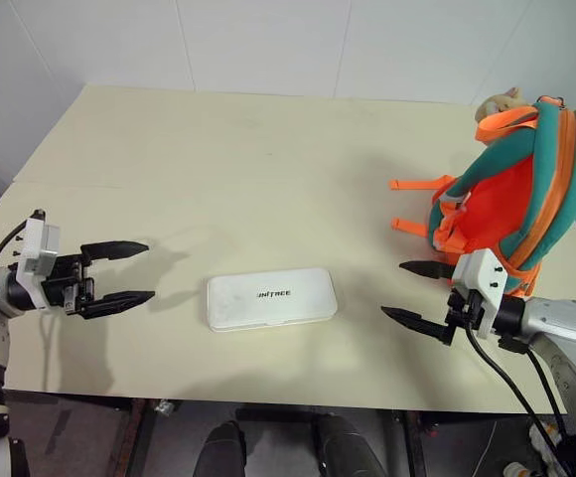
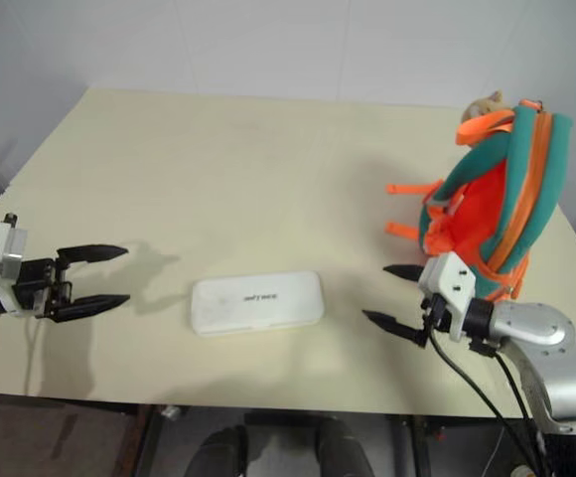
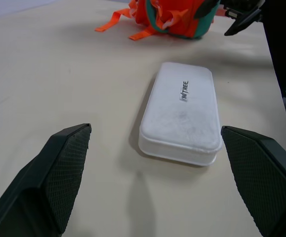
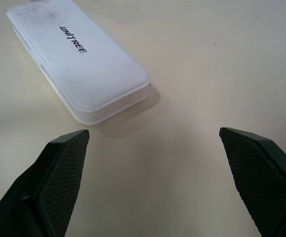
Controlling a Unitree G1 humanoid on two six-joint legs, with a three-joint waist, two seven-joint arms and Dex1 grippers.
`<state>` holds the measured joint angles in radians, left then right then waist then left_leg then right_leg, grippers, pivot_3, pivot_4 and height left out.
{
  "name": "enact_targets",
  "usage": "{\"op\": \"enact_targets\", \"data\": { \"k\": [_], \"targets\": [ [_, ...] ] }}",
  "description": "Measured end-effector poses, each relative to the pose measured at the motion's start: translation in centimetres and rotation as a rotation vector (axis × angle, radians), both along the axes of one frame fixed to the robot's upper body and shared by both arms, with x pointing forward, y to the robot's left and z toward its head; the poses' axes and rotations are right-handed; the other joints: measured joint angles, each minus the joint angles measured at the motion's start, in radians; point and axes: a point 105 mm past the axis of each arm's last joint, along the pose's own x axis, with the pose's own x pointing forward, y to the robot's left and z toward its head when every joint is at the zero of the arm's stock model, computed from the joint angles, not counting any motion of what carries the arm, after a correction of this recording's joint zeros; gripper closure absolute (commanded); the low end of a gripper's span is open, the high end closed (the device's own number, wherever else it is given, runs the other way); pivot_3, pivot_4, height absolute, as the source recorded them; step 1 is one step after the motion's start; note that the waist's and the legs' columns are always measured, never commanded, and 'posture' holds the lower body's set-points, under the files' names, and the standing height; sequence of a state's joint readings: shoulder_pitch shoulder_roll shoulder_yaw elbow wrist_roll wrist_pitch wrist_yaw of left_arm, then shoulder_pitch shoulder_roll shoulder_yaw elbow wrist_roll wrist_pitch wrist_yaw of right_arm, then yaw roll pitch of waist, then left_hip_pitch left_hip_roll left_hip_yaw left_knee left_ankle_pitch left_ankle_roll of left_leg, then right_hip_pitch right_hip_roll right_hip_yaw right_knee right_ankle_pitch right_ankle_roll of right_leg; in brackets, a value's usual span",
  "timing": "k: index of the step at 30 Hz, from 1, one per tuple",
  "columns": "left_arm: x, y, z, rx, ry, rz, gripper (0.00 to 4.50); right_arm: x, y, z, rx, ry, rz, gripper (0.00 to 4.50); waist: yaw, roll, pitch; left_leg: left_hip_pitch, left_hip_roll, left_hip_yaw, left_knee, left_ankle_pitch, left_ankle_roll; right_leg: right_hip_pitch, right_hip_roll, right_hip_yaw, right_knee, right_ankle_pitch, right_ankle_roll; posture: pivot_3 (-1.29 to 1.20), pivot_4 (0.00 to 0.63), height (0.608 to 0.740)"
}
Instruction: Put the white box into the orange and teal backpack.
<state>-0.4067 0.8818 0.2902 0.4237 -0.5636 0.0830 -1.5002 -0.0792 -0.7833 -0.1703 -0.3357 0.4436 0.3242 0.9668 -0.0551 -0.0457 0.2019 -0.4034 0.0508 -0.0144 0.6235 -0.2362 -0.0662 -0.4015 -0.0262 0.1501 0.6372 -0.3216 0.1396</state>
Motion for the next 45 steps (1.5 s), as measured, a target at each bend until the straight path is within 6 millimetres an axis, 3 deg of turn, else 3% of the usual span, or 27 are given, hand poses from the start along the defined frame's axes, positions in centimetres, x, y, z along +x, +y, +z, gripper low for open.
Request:
{"op": "enact_targets", "data": {
  "k": [5, 18, 19, 22, 26, 29, 32, 33, 45],
  "targets": [
    [0.9, 0.1, 0.5, 0.007, -0.027, 0.011, 0.00, -0.5, 0.7, 0.0, 0.035, 0.001, -0.007, 0.02, -0.003, 0.000, 0.000, 0.000, 0.000, 0.000, 0.001, 0.000, 0.000, 0.000, 0.000, 0.001, 0.001, 0.000, 0.000, 0.00, 0.150, 0.740],
    [3.1, -0.4, 0.8, 0.001, -0.063, 0.105, 0.00, 0.7, 1.8, 0.2, 0.056, -0.028, -0.049, 0.02, -0.001, 0.000, 0.000, -0.001, 0.000, 0.000, 0.004, 0.000, 0.000, 0.000, 0.001, 0.001, 0.002, 0.001, 0.002, 0.00, 0.150, 0.740],
    [3.3, -0.6, 0.5, 0.001, -0.066, 0.113, 0.39, 0.9, 2.0, 0.3, 0.063, -0.038, -0.051, 0.00, -0.001, 0.000, 0.000, -0.001, 0.000, 0.000, 0.004, 0.000, 0.000, 0.000, 0.001, 0.001, 0.002, 0.001, 0.002, 0.00, 0.150, 0.740],
    [3.7, -0.8, 0.3, -0.019, -0.056, 0.138, 1.21, 1.1, 2.2, 0.6, 0.062, -0.057, -0.043, 0.62, -0.003, 0.000, 0.000, -0.001, 0.000, 0.000, 0.004, 0.000, 0.000, 0.000, 0.001, 0.001, 0.003, 0.001, 0.002, 0.00, 0.150, 0.740],
    [3.7, -0.9, 0.4, -0.024, -0.048, 0.135, 2.51, 1.4, 3.3, 1.1, 0.077, -0.089, -0.011, 1.97, -0.002, 0.000, 0.000, -0.001, 0.000, 0.000, 0.004, 0.000, 0.000, 0.000, 0.001, 0.001, 0.003, 0.001, 0.002, 0.00, 0.150, 0.740],
    [3.3, -1.3, 0.1, -0.018, -0.006, 0.130, 3.49, 1.8, 3.6, 0.1, 0.049, -0.060, -0.008, 3.04, -0.002, 0.000, 0.000, -0.001, 0.000, 0.000, 0.005, 0.000, 0.000, 0.000, 0.000, 0.001, 0.003, 0.001, 0.002, 0.00, 0.150, 0.740],
    [2.3, -1.5, -1.5, -0.001, 0.083, 0.127, 4.42, 2.7, 3.6, -1.6, -0.001, -0.016, -0.044, 4.03, -0.006, 0.000, 0.000, -0.001, 0.000, 0.000, 0.004, 0.000, 0.000, -0.001, 0.001, 0.001, 0.003, 0.001, 0.002, 0.00, 0.150, 0.740],
    [2.0, -1.6, -2.1, -0.001, 0.115, 0.131, 4.50, 2.9, 3.6, -1.9, -0.015, -0.009, -0.054, 4.43, -0.007, 0.000, 0.000, -0.001, 0.000, 0.000, 0.004, 0.000, 0.000, -0.001, 0.001, 0.001, 0.004, 0.001, 0.001, 0.00, 0.150, 0.740],
    [0.0, -2.8, -5.1, 0.078, 0.383, 0.168, 4.50, 5.0, 4.0, -3.3, -0.089, -0.009, -0.136, 4.47, -0.005, 0.000, 0.000, -0.002, 0.000, 0.001, 0.004, 0.000, 0.000, -0.004, 0.001, 0.002, 0.007, -0.001, -0.001, 0.00, 0.150, 0.740]
  ]
}}
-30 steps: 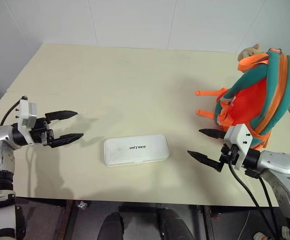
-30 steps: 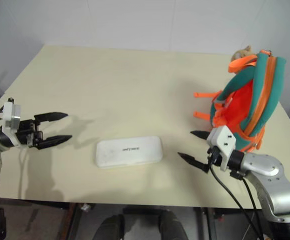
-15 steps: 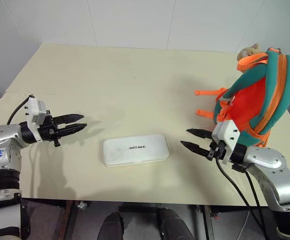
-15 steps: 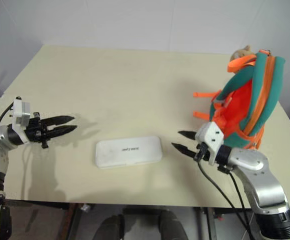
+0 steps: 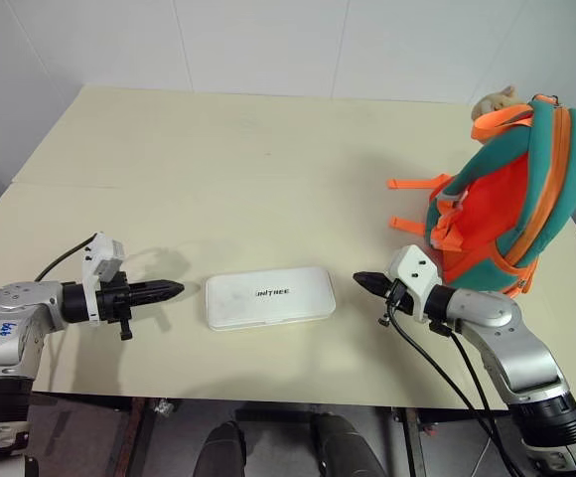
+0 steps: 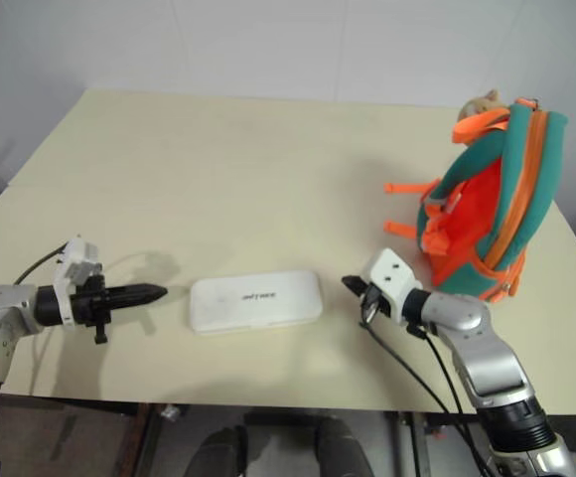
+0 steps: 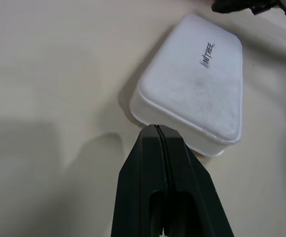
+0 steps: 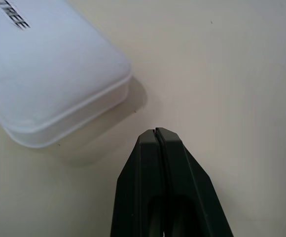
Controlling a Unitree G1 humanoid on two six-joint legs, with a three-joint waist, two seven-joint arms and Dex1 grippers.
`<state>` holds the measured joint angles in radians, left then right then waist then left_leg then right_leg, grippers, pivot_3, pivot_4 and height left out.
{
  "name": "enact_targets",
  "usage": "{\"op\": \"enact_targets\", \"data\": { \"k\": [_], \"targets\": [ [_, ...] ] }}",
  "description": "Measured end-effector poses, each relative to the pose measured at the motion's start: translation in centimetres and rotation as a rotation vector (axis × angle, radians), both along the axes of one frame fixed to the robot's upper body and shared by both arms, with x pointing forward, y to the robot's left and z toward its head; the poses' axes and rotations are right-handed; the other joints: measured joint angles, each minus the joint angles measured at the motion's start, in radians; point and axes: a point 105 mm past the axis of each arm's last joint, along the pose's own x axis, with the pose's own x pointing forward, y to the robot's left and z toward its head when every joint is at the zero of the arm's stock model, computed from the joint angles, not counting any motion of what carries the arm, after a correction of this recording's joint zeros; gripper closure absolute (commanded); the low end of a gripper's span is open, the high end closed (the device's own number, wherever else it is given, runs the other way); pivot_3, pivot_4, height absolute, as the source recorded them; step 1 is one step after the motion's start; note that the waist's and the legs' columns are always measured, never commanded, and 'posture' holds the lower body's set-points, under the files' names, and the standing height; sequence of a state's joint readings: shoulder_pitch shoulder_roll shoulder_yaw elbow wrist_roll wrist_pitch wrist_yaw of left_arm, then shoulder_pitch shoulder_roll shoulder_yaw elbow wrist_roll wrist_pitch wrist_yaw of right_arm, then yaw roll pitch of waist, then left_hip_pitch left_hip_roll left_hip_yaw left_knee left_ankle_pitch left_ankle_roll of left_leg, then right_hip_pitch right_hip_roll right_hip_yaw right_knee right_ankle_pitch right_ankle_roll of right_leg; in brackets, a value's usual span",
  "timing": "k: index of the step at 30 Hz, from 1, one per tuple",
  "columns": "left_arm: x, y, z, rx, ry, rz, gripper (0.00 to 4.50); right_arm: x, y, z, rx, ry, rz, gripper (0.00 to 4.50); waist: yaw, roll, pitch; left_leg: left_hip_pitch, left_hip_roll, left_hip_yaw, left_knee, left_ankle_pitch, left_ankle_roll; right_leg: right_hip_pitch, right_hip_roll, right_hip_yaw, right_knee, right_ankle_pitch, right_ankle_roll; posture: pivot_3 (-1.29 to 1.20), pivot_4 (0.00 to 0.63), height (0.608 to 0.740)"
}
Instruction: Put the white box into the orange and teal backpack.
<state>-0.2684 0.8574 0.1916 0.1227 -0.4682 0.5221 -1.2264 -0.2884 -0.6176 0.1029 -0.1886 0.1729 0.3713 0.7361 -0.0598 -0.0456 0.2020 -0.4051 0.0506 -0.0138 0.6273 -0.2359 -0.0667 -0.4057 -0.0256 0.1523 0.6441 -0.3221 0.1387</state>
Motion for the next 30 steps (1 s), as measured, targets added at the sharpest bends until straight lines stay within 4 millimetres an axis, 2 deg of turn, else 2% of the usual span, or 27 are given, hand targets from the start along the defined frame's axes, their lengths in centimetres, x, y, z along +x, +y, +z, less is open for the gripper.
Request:
{"op": "enact_targets", "data": {
  "k": [8, 15, 20, 30],
  "targets": [
    [-0.4, -1.4, -0.9, 0.022, 0.030, -0.051, 4.50, 0.0, 0.9, -1.5, -0.015, 0.075, 0.001, 4.47, 0.000, 0.000, 0.000, -0.001, 0.000, 0.000, -0.001, 0.000, 0.000, -0.002, 0.000, 0.000, 0.000, -0.002, -0.003, 0.00, 0.150, 0.740],
    [0.2, -3.0, -1.3, -0.007, 0.015, -0.067, 4.50, -1.9, 3.0, -0.7, 0.009, 0.102, 0.111, 4.47, 0.001, 0.000, 0.000, -0.001, 0.000, 0.000, -0.001, 0.000, 0.000, -0.002, 0.000, 0.000, 0.000, 0.000, 0.000, 0.00, 0.150, 0.740],
    [0.8, -3.1, -1.0, 0.003, -0.008, -0.058, 4.50, -2.7, 3.0, -1.3, -0.002, 0.146, 0.125, 4.47, 0.001, 0.000, 0.000, -0.001, 0.000, 0.000, -0.001, 0.000, 0.000, -0.002, 0.000, 0.000, 0.000, 0.000, 0.000, 0.00, 0.150, 0.740],
    [1.8, -3.5, -1.1, 0.015, -0.031, -0.061, 4.50, -3.1, 2.7, -1.5, -0.025, 0.170, 0.127, 4.47, 0.003, 0.000, 0.000, -0.001, 0.000, 0.000, -0.001, 0.000, 0.000, -0.002, 0.000, 0.000, 0.000, 0.000, 0.000, 0.00, 0.150, 0.740]
  ]
}}
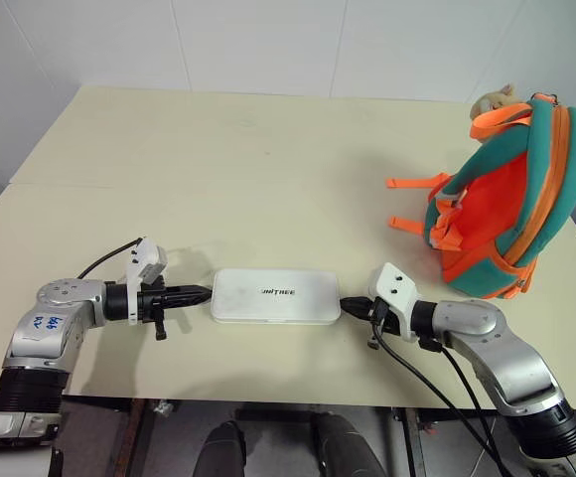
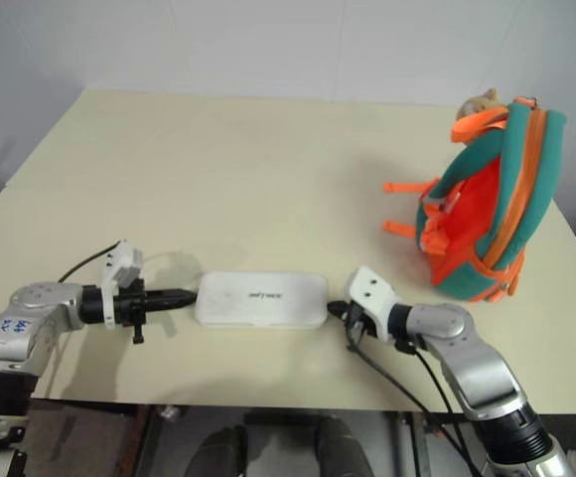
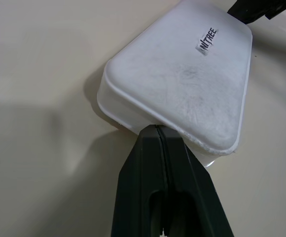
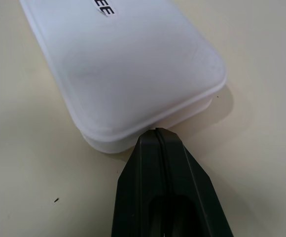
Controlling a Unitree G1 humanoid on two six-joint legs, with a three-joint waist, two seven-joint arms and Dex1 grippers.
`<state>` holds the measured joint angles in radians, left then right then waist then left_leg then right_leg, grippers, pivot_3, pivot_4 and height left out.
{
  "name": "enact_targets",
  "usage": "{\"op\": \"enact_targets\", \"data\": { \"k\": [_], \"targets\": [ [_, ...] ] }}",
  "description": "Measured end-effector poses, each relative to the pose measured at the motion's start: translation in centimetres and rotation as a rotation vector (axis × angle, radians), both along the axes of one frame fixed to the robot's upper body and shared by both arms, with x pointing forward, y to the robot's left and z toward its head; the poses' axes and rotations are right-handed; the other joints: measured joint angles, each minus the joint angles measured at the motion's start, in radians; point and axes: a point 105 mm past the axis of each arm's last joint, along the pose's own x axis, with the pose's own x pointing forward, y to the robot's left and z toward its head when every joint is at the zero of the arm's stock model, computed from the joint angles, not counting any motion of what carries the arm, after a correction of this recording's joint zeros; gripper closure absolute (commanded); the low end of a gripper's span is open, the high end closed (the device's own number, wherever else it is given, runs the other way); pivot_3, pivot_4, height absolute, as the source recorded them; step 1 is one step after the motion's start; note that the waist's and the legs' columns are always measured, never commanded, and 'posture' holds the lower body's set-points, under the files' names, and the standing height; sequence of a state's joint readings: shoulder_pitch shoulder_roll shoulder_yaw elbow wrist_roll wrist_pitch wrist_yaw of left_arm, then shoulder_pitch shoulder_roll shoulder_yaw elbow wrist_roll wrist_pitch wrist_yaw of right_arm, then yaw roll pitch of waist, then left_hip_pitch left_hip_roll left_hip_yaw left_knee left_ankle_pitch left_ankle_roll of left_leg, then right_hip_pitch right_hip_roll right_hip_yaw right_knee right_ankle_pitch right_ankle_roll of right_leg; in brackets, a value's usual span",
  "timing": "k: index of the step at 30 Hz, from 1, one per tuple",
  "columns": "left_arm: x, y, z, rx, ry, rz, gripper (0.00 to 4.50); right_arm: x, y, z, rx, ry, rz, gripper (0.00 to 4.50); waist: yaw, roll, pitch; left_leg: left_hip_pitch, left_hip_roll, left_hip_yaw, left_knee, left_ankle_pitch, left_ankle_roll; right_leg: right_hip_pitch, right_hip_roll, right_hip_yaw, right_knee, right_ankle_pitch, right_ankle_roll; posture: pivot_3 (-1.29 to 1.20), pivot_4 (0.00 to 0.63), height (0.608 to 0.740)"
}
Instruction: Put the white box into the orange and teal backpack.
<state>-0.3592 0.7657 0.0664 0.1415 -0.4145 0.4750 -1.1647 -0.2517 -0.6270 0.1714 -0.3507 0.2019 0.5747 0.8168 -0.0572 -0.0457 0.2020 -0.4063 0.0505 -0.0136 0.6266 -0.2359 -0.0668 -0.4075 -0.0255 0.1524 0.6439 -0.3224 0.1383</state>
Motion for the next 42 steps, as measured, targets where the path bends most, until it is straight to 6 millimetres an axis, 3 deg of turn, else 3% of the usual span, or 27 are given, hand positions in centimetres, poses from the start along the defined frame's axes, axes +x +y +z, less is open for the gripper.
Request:
{"op": "enact_targets", "data": {
  "k": [8, 12, 15, 19, 24, 27, 33, 42],
  "targets": [
    [0.5, 1.0, -0.5, 0.082, 0.017, 0.069, 4.50, -0.2, -0.9, -0.2, -0.026, 0.016, -0.002, 4.47, 0.000, 0.000, 0.000, 0.000, 0.000, 0.000, 0.000, 0.000, 0.000, 0.000, 0.000, 0.000, 0.000, 0.000, 0.000, 0.00, 0.150, 0.740],
    [0.8, 2.5, -0.5, 0.141, 0.030, 0.152, 3.62, -0.3, -2.2, 0.3, -0.037, 0.005, -0.013, 4.50, -0.001, 0.000, 0.000, 0.000, 0.000, 0.000, 0.000, 0.000, 0.000, 0.000, 0.000, 0.000, 0.000, 0.000, 0.000, 0.00, 0.150, 0.740],
    [0.8, 3.2, -0.4, 0.156, 0.040, 0.180, 2.71, -0.2, -2.7, 0.7, -0.045, -0.006, -0.012, 3.92, -0.002, 0.000, 0.000, 0.000, 0.000, 0.000, 0.000, 0.000, 0.000, 0.000, 0.000, 0.000, 0.000, 0.000, 0.000, 0.00, 0.150, 0.740],
    [1.3, 5.2, 0.5, 0.162, 0.054, 0.261, 1.49, 0.1, -3.7, 1.6, -0.057, -0.027, -0.033, 2.62, -0.003, 0.000, 0.000, 0.000, 0.000, 0.000, 0.000, 0.000, 0.000, 0.000, 0.000, 0.000, 0.000, -0.001, -0.001, 0.00, 0.150, 0.740],
    [2.1, 5.2, 2.6, 0.073, 0.034, 0.290, 0.00, 0.7, -4.2, 1.8, -0.068, -0.045, -0.041, 0.84, -0.001, 0.000, 0.000, -0.001, 0.000, 0.000, 0.000, 0.000, 0.000, 0.000, 0.000, 0.000, 0.000, 0.000, 0.000, 0.00, 0.150, 0.740],
    [2.3, 4.8, 3.4, 0.010, 0.044, 0.292, 0.00, 1.3, -4.2, 2.1, -0.076, -0.076, -0.050, 0.03, -0.001, 0.000, 0.000, 0.000, 0.000, 0.000, -0.001, 0.000, 0.000, 0.000, 0.000, 0.000, 0.000, 0.000, 0.001, 0.00, 0.150, 0.740],
    [1.9, 4.1, 3.4, -0.082, 0.135, 0.281, 0.00, 2.3, -3.8, 1.5, -0.088, -0.115, -0.064, 0.03, -0.005, 0.000, 0.000, 0.000, 0.000, 0.000, -0.001, 0.000, 0.000, -0.001, 0.000, 0.000, 0.000, 0.000, 0.001, 0.00, 0.150, 0.740],
    [1.0, 4.1, 2.0, -0.201, 0.359, 0.293, 0.00, 2.5, -2.9, 0.6, -0.124, -0.162, -0.038, 0.03, -0.004, 0.000, 0.000, 0.000, 0.000, 0.000, 0.000, 0.000, 0.000, -0.001, 0.000, 0.000, 0.001, 0.000, 0.001, 0.00, 0.150, 0.740]
  ]
}}
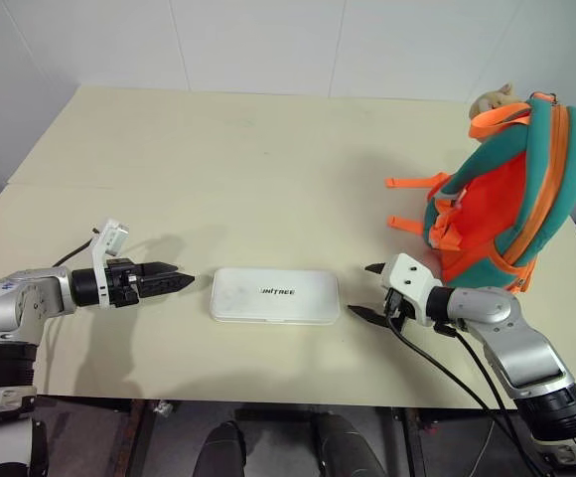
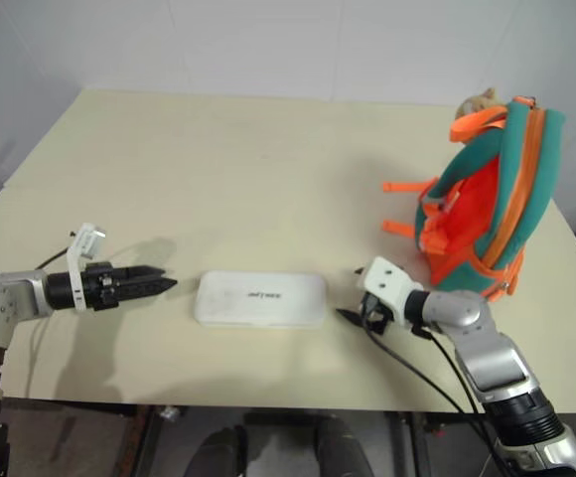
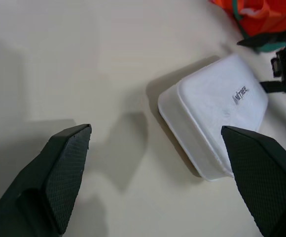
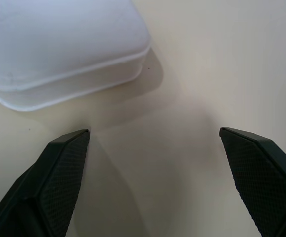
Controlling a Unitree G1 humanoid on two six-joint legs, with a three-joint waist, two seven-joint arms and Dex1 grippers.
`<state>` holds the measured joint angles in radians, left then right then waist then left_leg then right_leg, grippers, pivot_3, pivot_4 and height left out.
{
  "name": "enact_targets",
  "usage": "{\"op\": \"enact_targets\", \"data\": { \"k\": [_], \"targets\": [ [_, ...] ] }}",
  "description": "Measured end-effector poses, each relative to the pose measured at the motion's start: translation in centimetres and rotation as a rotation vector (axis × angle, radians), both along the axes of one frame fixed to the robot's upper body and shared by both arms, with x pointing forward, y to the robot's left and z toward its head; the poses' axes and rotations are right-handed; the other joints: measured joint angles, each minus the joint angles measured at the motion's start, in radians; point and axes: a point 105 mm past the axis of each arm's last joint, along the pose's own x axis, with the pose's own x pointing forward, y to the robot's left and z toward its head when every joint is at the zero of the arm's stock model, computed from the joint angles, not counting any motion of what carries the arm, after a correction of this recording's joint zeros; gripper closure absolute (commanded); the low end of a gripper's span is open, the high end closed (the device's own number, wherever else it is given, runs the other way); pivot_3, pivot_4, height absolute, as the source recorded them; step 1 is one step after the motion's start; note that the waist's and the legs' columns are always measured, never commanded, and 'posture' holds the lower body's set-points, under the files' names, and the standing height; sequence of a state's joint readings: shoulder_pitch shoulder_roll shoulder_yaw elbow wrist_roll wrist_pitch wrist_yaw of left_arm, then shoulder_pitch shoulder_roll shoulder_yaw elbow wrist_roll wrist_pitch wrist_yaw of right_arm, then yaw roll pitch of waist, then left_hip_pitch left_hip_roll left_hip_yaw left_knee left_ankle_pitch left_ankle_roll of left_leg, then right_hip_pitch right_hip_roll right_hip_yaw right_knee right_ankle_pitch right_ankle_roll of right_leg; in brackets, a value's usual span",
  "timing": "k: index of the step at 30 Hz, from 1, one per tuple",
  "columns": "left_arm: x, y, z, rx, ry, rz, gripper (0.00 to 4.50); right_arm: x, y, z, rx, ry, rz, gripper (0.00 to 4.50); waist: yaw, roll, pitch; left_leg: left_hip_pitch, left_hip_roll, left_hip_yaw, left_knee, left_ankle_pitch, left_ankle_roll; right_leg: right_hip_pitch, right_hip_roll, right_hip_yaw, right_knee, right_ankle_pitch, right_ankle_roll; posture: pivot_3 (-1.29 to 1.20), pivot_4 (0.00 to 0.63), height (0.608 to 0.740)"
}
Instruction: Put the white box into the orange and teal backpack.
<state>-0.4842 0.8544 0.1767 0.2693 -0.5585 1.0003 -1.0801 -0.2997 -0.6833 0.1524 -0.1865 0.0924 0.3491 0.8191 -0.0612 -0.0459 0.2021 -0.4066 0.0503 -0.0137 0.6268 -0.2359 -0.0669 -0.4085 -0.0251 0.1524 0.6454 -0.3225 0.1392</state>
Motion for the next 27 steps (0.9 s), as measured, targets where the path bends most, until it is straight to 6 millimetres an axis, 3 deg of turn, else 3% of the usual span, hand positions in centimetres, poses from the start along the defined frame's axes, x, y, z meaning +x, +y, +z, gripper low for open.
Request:
{"op": "enact_targets", "data": {
  "k": [5, 14, 27],
  "targets": [
    [-0.7, -0.5, -0.8, -0.071, 0.111, -0.034, 0.00, 0.4, 0.2, 0.0, 0.003, -0.018, 0.000, 0.03, -0.001, 0.000, 0.000, 0.000, 0.000, 0.000, 0.000, 0.000, 0.000, 0.000, 0.000, 0.000, 0.000, 0.000, 0.000, 0.00, 0.150, 0.740],
    [0.2, -2.7, -1.1, -0.223, 0.187, -0.102, 0.00, 0.7, 1.5, 0.1, 0.007, -0.033, 0.038, 0.03, 0.003, 0.000, 0.000, 0.000, 0.000, -0.001, 0.001, 0.000, -0.001, 0.000, 0.000, 0.000, 0.001, 0.000, 0.000, 0.00, 0.150, 0.740],
    [0.0, -5.0, -1.3, -0.262, 0.308, -0.207, 0.00, 0.9, 1.7, 0.3, 0.005, -0.041, 0.040, 0.03, 0.003, 0.000, 0.000, 0.000, 0.000, -0.001, 0.001, 0.000, -0.001, 0.000, 0.000, 0.000, 0.002, 0.000, 0.000, 0.00, 0.150, 0.740]
  ]
}}
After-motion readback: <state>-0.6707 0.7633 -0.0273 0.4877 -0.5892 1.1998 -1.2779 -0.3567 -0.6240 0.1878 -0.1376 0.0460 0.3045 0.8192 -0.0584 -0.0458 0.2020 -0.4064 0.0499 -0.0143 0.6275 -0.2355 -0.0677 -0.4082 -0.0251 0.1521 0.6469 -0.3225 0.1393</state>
